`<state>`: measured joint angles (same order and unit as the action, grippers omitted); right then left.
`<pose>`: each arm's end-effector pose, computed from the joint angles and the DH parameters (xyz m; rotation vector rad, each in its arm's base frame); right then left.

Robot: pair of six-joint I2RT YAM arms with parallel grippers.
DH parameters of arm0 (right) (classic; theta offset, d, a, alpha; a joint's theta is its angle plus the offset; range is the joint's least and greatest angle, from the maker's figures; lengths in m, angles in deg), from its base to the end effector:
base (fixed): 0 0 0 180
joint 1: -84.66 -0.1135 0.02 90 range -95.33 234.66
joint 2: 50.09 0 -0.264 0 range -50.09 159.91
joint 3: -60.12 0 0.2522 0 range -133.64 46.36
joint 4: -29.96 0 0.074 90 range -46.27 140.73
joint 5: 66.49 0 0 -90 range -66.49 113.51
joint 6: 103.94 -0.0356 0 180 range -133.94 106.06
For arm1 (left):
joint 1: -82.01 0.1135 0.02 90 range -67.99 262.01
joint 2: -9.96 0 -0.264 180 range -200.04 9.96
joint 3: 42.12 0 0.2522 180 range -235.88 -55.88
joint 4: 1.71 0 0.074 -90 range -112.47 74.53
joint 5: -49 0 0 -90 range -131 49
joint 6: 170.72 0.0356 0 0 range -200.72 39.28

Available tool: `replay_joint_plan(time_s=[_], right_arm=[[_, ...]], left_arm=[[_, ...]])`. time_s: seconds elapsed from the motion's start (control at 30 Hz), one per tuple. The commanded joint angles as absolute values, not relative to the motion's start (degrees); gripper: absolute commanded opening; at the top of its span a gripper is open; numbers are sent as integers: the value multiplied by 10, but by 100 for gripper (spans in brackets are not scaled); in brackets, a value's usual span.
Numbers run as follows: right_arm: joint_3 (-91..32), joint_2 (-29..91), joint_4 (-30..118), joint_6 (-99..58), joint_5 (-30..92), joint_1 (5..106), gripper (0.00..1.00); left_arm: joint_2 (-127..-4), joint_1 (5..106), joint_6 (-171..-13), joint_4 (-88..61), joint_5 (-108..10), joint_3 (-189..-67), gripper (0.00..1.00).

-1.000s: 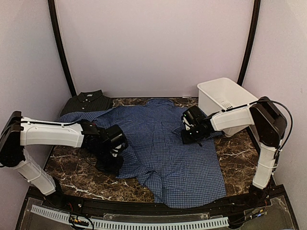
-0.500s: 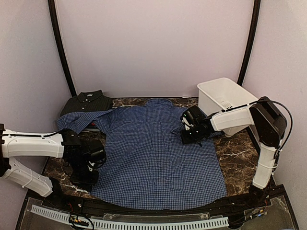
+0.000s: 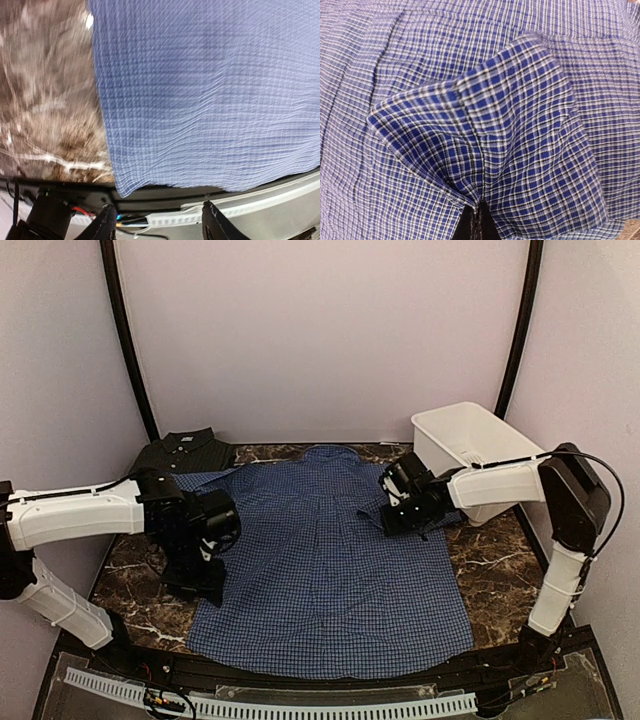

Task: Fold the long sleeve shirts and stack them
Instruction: Pass from the right arm to the left

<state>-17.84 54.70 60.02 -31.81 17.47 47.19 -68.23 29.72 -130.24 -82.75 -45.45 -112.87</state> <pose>0.2977 0.2235 0.1633 -0.3981 2.5418 0.2349 0.1317 -0.1749 0.2298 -0.0764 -3.0952 0.1077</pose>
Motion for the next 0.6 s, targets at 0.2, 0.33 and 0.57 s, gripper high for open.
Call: replay_joint_plan(time_s=[0.2, 0.33, 0.57], right_arm=[[-213, 485, 620, -319, 218, 471, 0], [-224, 474, 611, -327, 279, 470, 0], [-244, 452, 591, -330, 341, 465, 0]], left_arm=[[-760, 356, -1224, -629, -446, -1311, 62], [-793, 383, -1210, -490, -506, -1330, 66], [-872, 415, -1145, -282, -543, -1368, 76]])
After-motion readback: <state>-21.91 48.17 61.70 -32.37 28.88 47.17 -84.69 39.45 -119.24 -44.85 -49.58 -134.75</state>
